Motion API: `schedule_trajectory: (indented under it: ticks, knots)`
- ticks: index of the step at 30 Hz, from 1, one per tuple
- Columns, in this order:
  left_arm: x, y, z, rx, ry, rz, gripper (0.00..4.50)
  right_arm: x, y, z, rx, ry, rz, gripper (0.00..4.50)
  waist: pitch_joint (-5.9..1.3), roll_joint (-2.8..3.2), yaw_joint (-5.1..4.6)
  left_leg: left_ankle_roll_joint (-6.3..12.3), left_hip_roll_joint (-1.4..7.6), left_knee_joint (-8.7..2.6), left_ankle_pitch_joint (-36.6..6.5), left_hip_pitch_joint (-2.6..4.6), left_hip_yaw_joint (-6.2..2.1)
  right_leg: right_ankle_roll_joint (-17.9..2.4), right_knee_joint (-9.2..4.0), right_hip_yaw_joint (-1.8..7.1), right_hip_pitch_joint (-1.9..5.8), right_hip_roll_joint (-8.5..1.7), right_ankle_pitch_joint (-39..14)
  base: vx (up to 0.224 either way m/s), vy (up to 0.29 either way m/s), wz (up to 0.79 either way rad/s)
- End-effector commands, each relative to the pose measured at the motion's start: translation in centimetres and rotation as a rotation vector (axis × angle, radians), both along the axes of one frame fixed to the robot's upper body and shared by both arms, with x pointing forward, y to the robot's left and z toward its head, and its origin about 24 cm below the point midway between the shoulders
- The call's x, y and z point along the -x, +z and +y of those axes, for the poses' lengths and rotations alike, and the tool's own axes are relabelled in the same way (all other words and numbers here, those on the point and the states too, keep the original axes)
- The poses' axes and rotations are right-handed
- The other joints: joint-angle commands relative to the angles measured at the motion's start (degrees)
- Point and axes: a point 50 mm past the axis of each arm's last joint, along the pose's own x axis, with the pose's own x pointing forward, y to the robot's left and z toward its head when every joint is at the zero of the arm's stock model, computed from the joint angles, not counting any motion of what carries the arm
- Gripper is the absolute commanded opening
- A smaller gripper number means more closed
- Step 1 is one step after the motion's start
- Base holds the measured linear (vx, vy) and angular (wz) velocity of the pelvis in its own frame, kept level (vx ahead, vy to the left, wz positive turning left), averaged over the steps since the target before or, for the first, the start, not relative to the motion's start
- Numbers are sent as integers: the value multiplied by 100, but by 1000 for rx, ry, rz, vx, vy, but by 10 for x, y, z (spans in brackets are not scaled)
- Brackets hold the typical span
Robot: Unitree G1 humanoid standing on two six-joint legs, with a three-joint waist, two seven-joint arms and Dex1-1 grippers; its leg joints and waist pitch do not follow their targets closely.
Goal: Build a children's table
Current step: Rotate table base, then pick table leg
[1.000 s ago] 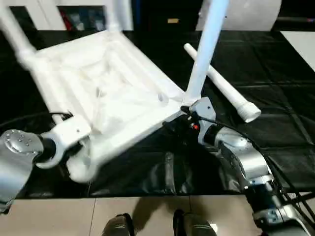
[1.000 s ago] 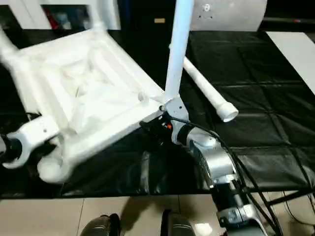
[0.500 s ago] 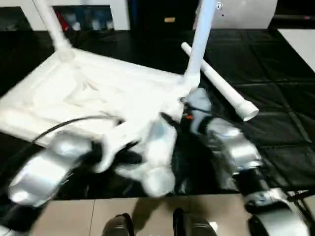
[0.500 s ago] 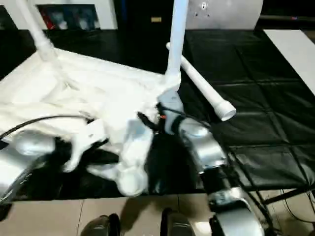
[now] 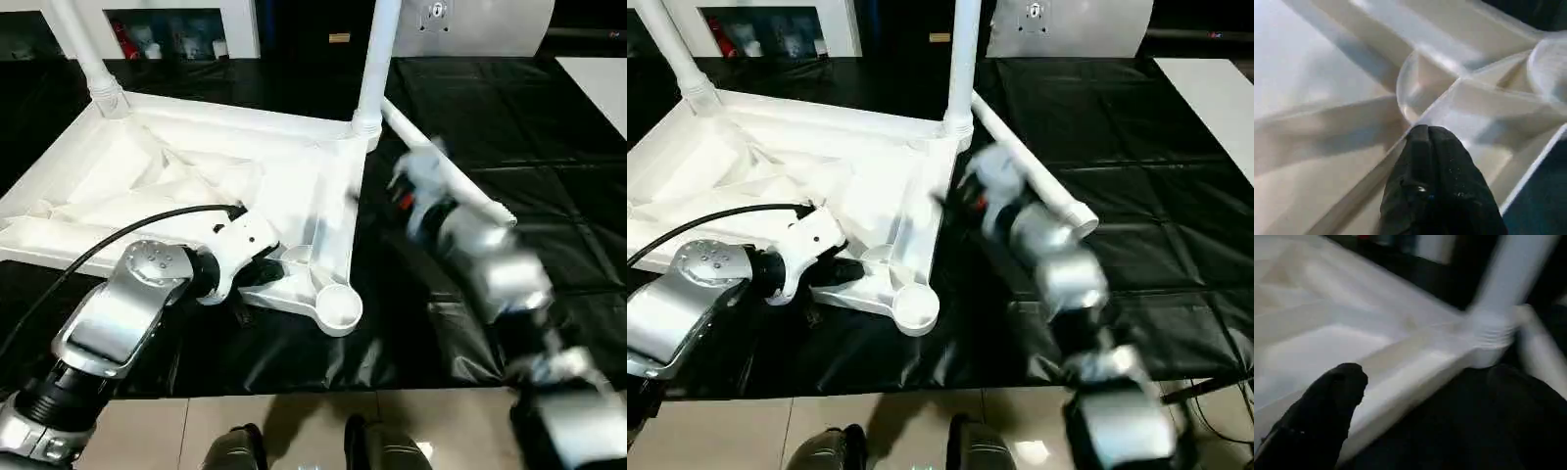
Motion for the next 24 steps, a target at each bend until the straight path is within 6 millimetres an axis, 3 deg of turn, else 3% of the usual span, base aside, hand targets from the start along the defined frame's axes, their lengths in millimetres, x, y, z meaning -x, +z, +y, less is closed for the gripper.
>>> schedule_trajectory:
  ticks: [1,3,4,5,8,10,11,12,13,15,16,19,24]
  knots:
    - [0,21,0,76,-6,-76,3,-5,-3,-15,33,-63,55,450,-457,40,24,373,206,-333,-753,102,-50,-1468,-356,301,397,-408,-1309,0,0,0]
    - [6,26,1,92,-40,-64,33,-10,-5,-27,87,-103,109,450,-429,44,47,370,206,-335,-845,83,-54,-1424,-359,298,395,-409,-1419,0,0,0]
    - [6,27,2,91,-46,-63,33,-11,-5,-29,95,-110,118,450,-441,39,43,378,210,-339,-844,95,-61,-1455,-356,290,391,-409,-1416,0,0,0]
    - [8,28,3,87,-57,-58,33,-13,-6,-32,123,-121,142,450,-409,29,40,389,209,-344,-865,77,-55,-1437,-372,295,387,-408,-1437,0,0,0]
    - [19,33,4,73,-114,-38,74,-22,-8,-50,244,-212,221,450,-430,32,13,386,204,-326,-757,69,-69,-1572,-314,283,395,-413,-1321,0,0,0]
    - [21,33,4,73,-119,-35,81,-23,-9,-54,265,-234,244,450,-379,6,14,407,202,-326,-809,53,-49,-1541,-344,299,390,-416,-1386,0,0,0]
    - [23,34,3,75,-121,-33,97,-24,-10,-57,284,-252,265,450,-388,37,9,398,220,-323,-811,68,-55,-1592,-322,293,382,-422,-1389,0,0,0]
    - [25,34,3,77,-123,-32,108,-24,-11,-59,296,-263,275,450,-373,26,6,402,218,-322,-823,55,-49,-1590,-326,291,387,-417,-1382,0,0,0]
    - [26,35,2,79,-127,-29,118,-24,-12,-62,303,-274,288,450,-366,-30,-3,407,226,-329,-820,56,-49,-1598,-326,292,387,-422,-1382,0,0,0]
    - [29,35,2,77,-131,-24,133,-24,-16,-66,314,-295,319,450,-355,13,11,444,231,-323,-752,55,-46,-1616,-310,296,383,-421,-1290,0,0,0]
    - [29,35,2,77,-131,-24,142,-24,-16,-66,314,-295,319,450,-360,-34,3,478,232,-324,-699,44,-48,-1637,-289,297,393,-423,-1234,0,0,0]
    - [31,35,4,64,-119,-25,162,-21,-25,-67,278,-300,389,450,-338,-20,6,522,236,-321,-721,56,-38,-1638,-308,297,366,-424,-1312,0,0,0]
    - [33,35,4,60,-117,-22,206,-18,-34,-69,245,-324,466,450,-314,-26,14,417,246,-329,-942,77,-40,-1578,-321,297,351,-432,-1590,0,0,0]
